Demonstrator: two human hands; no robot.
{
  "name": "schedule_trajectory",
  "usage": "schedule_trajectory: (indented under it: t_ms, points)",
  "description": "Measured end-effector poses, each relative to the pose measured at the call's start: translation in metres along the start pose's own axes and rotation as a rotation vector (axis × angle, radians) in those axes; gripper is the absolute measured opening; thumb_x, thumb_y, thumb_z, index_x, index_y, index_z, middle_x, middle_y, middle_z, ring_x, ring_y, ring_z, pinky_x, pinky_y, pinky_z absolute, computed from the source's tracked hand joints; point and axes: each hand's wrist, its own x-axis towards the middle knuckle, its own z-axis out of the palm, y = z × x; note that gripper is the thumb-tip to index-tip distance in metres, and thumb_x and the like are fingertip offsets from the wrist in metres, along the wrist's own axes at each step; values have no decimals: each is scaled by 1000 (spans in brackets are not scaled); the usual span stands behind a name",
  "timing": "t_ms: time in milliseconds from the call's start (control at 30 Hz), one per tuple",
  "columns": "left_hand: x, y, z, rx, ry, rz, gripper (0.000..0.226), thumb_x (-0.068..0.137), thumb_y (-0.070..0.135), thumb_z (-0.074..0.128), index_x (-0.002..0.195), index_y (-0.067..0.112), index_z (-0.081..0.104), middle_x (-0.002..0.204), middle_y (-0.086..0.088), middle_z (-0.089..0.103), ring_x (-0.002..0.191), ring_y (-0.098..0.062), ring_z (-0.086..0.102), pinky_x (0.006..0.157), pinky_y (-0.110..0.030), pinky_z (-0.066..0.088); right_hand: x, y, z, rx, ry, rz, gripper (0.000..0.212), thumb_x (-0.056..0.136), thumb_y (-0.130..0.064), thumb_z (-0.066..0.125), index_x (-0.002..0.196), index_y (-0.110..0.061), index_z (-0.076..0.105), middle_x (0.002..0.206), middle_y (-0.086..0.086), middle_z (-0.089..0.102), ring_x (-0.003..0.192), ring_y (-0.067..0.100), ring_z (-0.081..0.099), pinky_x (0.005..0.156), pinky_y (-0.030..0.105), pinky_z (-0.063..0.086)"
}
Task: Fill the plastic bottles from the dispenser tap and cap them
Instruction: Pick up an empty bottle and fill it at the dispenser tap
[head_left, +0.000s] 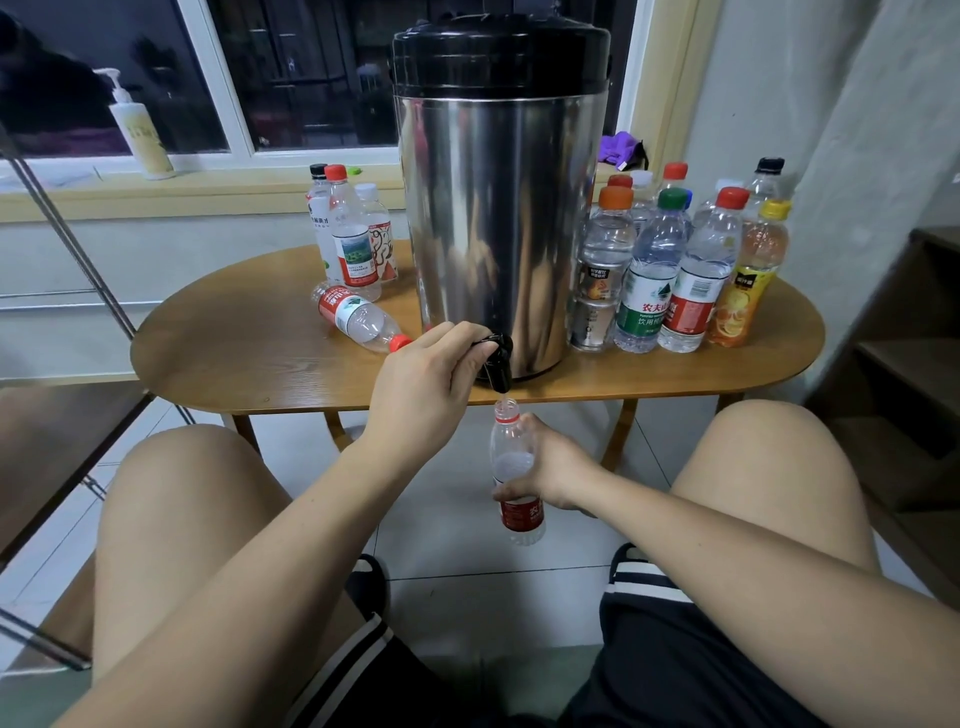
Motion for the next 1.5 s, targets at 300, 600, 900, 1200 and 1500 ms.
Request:
schedule_trajectory:
  t_ms: [300, 600, 900, 1200, 1500]
  points:
    - [-2, 1, 0, -9, -1, -14, 17, 113, 30, 59, 113, 20, 73, 95, 9, 68, 83, -11, 60, 69, -32, 49, -2, 0, 0, 13, -2, 12, 94, 61, -45, 104, 133, -39, 44, 135, -5, 62, 116, 26, 64, 98, 47, 61]
    - [-2, 2, 0, -16, -3, -21, 17, 112, 30, 59, 112, 19, 72, 94, 10, 67, 81, -7, 57, 66, -23, 43, -2, -1, -1, 29, -16, 16, 96, 64, -42, 104, 138, -38, 44, 138, -5, 61, 121, 27, 62, 101, 47, 59]
    - [-2, 3, 1, -35, -11, -23, 17, 112, 30, 59, 113, 19, 72, 94, 8, 69, 83, -8, 59, 68, -24, 46, -3, -1, -1, 30, -29, 15, 94, 62, -44, 105, 134, -38, 45, 135, -4, 61, 119, 26, 63, 99, 46, 59]
    - [-2, 2, 1, -34, -12, -23, 16, 112, 28, 60, 113, 19, 72, 94, 8, 69, 83, -10, 60, 70, -27, 48, -5, -1, -1, 8, -32, 12, 93, 63, -44, 104, 133, -36, 44, 136, -2, 61, 118, 27, 62, 95, 44, 60]
    - [-2, 3, 0, -39, -10, -23, 16, 112, 28, 60, 113, 18, 72, 94, 10, 67, 82, -7, 58, 69, -22, 44, -5, -2, -1, -1, -45, 15, 95, 68, -41, 103, 141, -31, 44, 143, -1, 58, 122, 27, 61, 93, 39, 56]
